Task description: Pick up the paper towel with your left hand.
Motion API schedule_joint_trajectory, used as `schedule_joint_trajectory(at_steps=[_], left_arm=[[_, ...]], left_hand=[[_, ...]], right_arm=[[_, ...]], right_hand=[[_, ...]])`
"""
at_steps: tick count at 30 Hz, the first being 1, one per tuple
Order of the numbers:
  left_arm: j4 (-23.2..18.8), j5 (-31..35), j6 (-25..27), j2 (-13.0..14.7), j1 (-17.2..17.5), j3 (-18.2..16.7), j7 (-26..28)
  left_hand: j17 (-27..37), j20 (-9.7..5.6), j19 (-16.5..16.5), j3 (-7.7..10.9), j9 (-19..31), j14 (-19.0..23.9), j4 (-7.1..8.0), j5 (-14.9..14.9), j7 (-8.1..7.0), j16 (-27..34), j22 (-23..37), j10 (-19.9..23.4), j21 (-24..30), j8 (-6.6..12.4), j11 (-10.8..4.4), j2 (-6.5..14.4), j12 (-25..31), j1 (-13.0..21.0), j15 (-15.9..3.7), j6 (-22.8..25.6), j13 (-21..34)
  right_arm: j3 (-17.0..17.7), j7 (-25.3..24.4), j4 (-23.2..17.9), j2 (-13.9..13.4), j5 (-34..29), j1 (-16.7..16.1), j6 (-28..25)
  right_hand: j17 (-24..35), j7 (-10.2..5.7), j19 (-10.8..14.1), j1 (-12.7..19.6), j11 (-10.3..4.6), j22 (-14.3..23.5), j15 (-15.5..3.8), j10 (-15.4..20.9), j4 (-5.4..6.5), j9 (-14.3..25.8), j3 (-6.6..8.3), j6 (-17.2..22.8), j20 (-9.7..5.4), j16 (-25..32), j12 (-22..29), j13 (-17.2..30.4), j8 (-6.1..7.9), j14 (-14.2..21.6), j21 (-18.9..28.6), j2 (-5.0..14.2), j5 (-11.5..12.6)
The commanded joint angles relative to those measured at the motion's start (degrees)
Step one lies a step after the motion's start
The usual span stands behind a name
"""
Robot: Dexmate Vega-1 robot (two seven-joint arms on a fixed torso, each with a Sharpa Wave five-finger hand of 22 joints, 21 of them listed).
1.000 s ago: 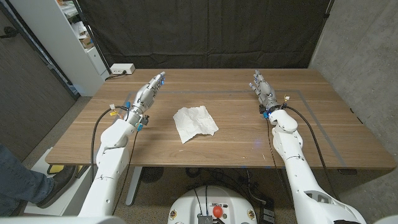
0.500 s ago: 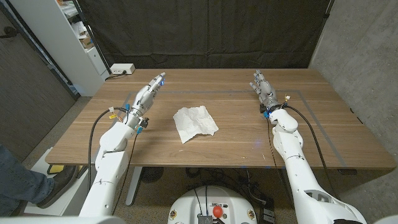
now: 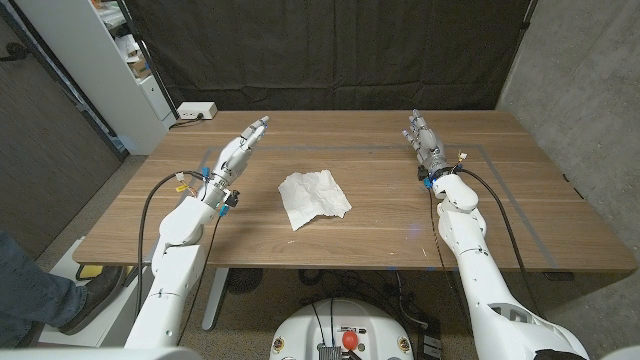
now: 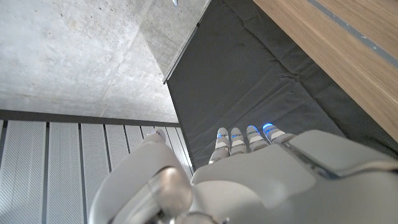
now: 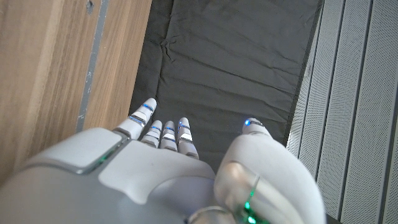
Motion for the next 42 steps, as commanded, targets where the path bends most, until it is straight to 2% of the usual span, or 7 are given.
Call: schedule_joint_trajectory(at_steps=[1, 8, 15, 19, 40, 42], left_arm=[[-1.4, 5.3, -4.84, 1.13, 1.18, 0.41, 2.43], [-2.02, 6.69, -7.5, 0.99, 2.29, 0.12, 4.17], [-2.66, 11.63, -10.58, 0.85, 3.21, -0.71, 7.61], [-3.5, 14.24, -11.03, 1.03, 3.71, -0.84, 9.11], [-7.91, 23.9, -11.27, 3.18, 5.58, -0.77, 14.65], [-8.65, 27.11, -11.12, 3.24, 5.86, -0.89, 16.17]], left_hand=[[0.18, -0.2, -3.38, 0.12, 0.19, -0.07, -0.48, -0.32, -0.17, -0.04, 0.2, -0.3, 0.15, 0.12, -0.47, 0.37, -0.06, 0.63, -0.55, 0.39, -0.05], [0.16, -0.29, -3.45, 0.33, 0.19, 0.02, -0.86, -0.3, -0.56, -0.02, 0.19, -0.21, 0.22, 0.22, -0.59, 0.57, -0.03, 1.11, -0.71, 0.76, -0.13], [0.14, -0.24, -3.24, 0.64, 0.21, 0.6, -1.39, -0.26, -0.63, 0.16, 0.17, 0.45, 0.38, 0.38, -0.97, 0.85, 0.2, 1.8, -0.98, 1.33, -0.2], [0.14, -0.23, -3.14, 0.78, 0.21, 0.71, -1.63, -0.23, -0.68, 0.17, 0.16, 0.6, 0.44, 0.43, -1.13, 0.96, 0.25, 2.12, -1.05, 1.52, -0.22], [0.1, 0.35, -2.93, 1.8, 0.27, 1.8, -3.7, -0.09, -0.78, 0.33, 0.1, 1.63, 0.58, 0.66, -1.48, 1.42, 0.55, 4.81, -1.34, 2.5, -0.32], [0.1, 0.39, -2.86, 1.9, 0.27, 1.92, -3.92, -0.08, -0.81, 0.35, 0.1, 1.71, 0.61, 0.68, -1.45, 1.44, 0.56, 5.08, -1.39, 2.61, -0.33]], right_arm=[[0.4, -0.25, -0.55, 0.25, 0.83, -0.82, 0.86], [0.33, -0.23, -0.9, 0.19, 0.96, -1.15, 0.74], [0.42, -0.78, -1.19, 0.29, 0.91, -1.25, 0.86], [0.51, -0.83, -1.05, 0.32, 1.08, -1.19, 1.19], [0.98, -0.93, -2.37, 0.42, 1.87, -2.39, 1.0], [1.02, -0.75, -2.28, 0.34, 1.99, -2.42, 1.04]], right_hand=[[0.09, -0.08, -0.05, 0.24, 0.3, 0.29, -0.02, 0.19, -0.24, 0.13, 0.02, 0.17, -0.34, 0.11, 0.22, 0.02, -0.01, 0.09, 0.16, -0.3, 0.26], [-0.02, -0.12, -0.09, 0.24, 0.32, 0.29, 0.01, 0.09, -0.31, 0.12, -0.05, 0.09, -0.39, 0.07, 0.14, 0.01, -0.08, 0.06, 0.15, -0.39, 0.31], [-0.18, -0.12, -0.18, 0.24, 0.19, 0.29, -0.01, 0.36, -0.38, 0.11, -0.12, 0.13, -0.26, 0.12, 0.18, -0.01, -0.11, 0.24, 0.12, -0.44, 0.39], [-0.33, 0.56, -0.12, 0.26, 0.46, 0.29, -0.13, 0.71, -0.46, 0.11, -0.19, 0.49, -0.26, 0.22, 0.25, -0.02, -0.02, 0.56, 0.15, -0.49, 0.47], [-0.63, 0.79, -0.07, 0.2, 0.5, 0.3, -0.07, 0.82, -0.57, 0.08, -0.35, 0.5, -0.35, 0.18, 0.13, -0.05, -0.13, 0.58, 0.18, -0.51, 0.67], [-0.66, 0.82, -0.09, 0.2, 0.42, 0.3, -0.08, 0.82, -0.58, 0.08, -0.36, 0.48, -0.33, 0.18, 0.11, -0.05, -0.15, 0.59, 0.17, -0.51, 0.69]])
